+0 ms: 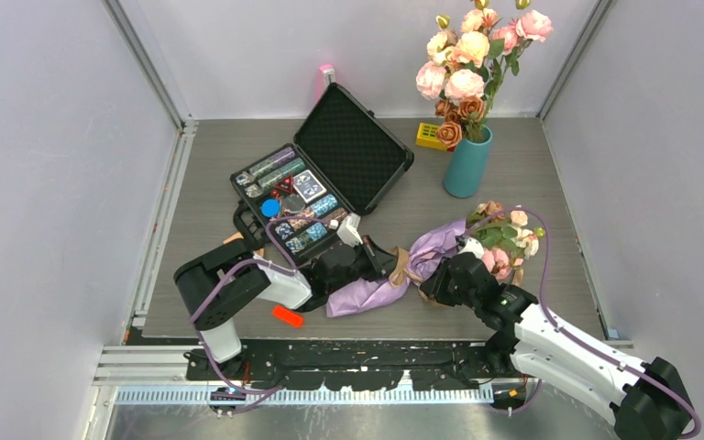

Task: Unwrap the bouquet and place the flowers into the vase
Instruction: Untie the ribbon from the wrapping paper.

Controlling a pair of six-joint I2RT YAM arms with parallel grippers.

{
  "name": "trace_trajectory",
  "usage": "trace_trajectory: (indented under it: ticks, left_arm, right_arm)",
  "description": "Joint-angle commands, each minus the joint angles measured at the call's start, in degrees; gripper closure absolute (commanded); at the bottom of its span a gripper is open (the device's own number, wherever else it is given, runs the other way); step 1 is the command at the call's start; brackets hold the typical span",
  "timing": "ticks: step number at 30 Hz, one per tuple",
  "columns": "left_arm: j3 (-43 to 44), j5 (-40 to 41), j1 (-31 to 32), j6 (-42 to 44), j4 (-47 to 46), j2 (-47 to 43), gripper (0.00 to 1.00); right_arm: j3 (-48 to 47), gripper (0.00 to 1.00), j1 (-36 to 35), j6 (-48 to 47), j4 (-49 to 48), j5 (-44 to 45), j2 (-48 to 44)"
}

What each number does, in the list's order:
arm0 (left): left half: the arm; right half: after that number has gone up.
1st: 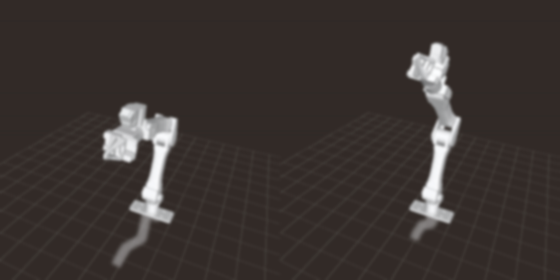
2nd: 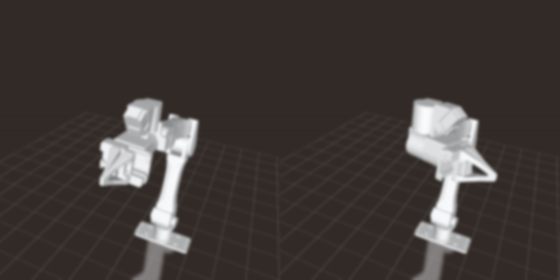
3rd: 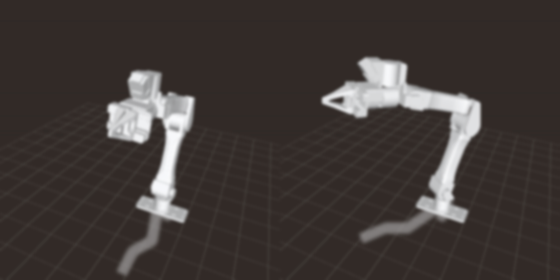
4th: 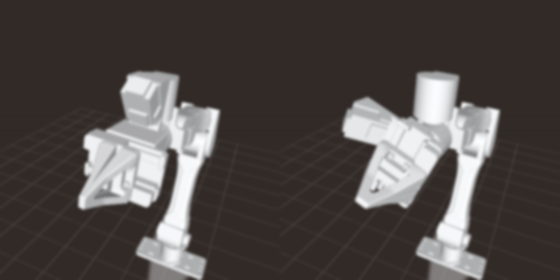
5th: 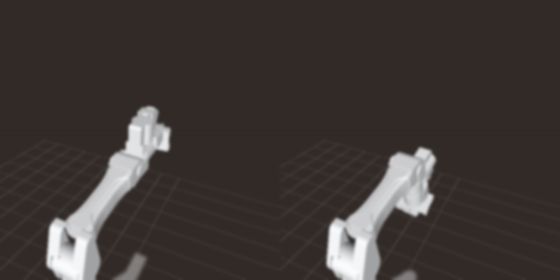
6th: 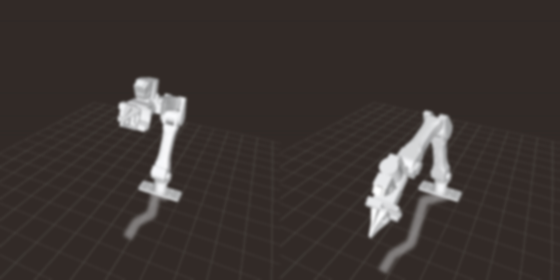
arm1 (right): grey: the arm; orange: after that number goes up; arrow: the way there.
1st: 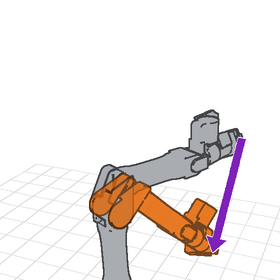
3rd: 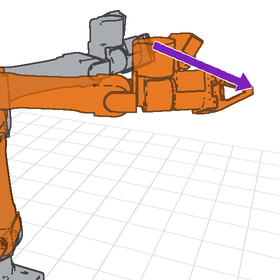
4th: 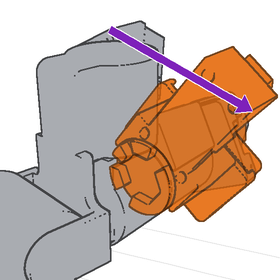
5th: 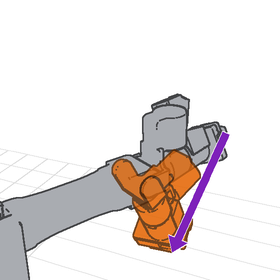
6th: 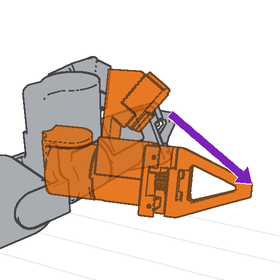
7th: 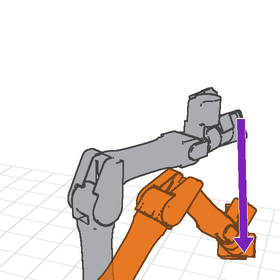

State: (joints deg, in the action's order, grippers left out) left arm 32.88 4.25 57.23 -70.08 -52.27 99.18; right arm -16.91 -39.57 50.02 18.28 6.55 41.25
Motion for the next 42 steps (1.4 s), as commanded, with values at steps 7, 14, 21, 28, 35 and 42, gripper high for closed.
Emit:
trace_trajectory:
  ticks: [7,14,21,28,35,42]
  left_arm:
    - [1.16,-2.31,-1.07,-2.37,-5.91,1.60,1.00]
    - [1.46,-2.84,-1.16,-2.78,-5.89,2.08,1.00]
    - [1.27,-2.85,-1.16,-2.86,-5.66,1.99,1.00]
    - [1.56,-3.11,-1.16,-2.86,-5.14,2.01,1.00]
    - [1.73,-3.09,-1.23,-2.78,-4.52,1.81,1.00]
    - [1.74,-3.35,-1.57,-2.69,-4.09,1.46,1.00]
  right_arm:
    - [-6.69,0.64,0.20,-5.26,6.86,-2.75,-8.05]
    - [-8.95,0.70,0.20,-10.13,3.12,-10.06,-6.63]
    - [-8.52,0.78,-0.74,-10.54,-4.91,-12.94,1.03]
    - [-8.38,0.79,-2.83,-11.17,-9.27,-11.26,6.13]
    - [-7.03,0.82,-4.07,-12.20,-10.71,-6.84,8.83]
    - [-5.73,0.84,-4.28,-12.21,-9.94,-0.76,8.38]
